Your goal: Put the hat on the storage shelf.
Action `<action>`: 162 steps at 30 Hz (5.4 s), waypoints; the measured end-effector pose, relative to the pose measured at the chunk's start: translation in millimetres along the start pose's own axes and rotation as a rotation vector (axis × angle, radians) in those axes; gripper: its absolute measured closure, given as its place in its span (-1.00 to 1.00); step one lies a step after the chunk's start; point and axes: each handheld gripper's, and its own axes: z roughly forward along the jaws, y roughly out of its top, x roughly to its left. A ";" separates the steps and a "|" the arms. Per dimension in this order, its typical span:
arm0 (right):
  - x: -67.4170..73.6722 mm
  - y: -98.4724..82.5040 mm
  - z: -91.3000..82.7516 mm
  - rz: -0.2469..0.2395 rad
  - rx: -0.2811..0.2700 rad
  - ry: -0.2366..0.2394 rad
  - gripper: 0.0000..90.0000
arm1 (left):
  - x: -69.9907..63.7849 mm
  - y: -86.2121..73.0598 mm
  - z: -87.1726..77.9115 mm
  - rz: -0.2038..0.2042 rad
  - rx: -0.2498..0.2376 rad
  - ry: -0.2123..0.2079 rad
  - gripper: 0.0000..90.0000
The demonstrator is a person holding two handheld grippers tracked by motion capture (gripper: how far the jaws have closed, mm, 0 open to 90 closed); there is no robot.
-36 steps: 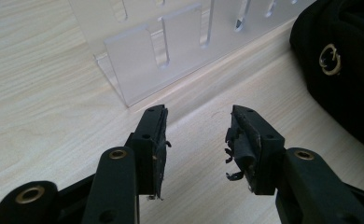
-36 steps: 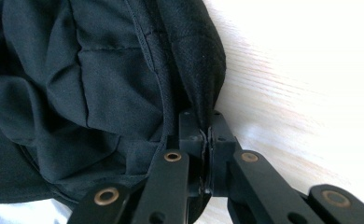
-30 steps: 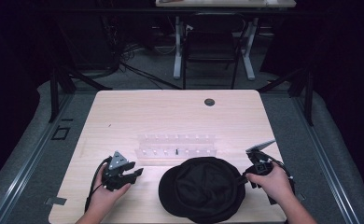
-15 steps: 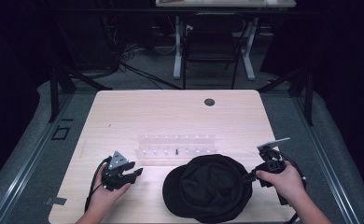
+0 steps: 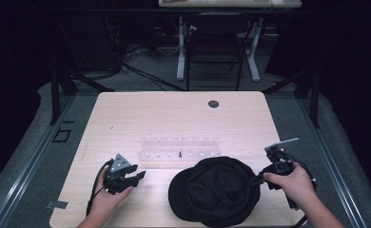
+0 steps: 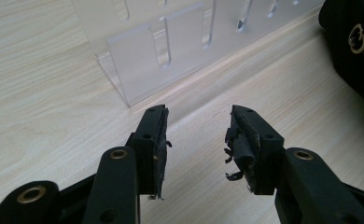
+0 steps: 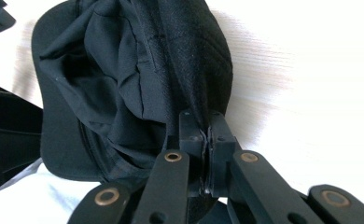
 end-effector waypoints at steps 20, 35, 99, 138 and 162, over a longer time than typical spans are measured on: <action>15.7 2.9 -24.9 -0.032 0.022 -0.087 0.95 | -1.3 -0.6 0.8 -0.005 -0.004 0.002 0.26; 39.6 5.1 -43.4 -0.039 0.005 -0.207 0.95 | -1.2 -0.7 0.9 -0.005 -0.003 0.000 0.26; 89.7 17.0 -121.9 0.025 -0.056 0.265 0.95 | -0.9 -1.4 1.4 -0.015 -0.010 -0.002 0.13; 108.0 53.4 -159.6 -0.025 -0.293 0.377 0.96 | -0.1 -2.3 4.0 -0.014 -0.008 -0.006 0.08; 129.6 91.3 -139.0 -0.021 -0.331 0.389 0.96 | -0.3 -2.8 5.2 -0.025 0.001 -0.023 0.08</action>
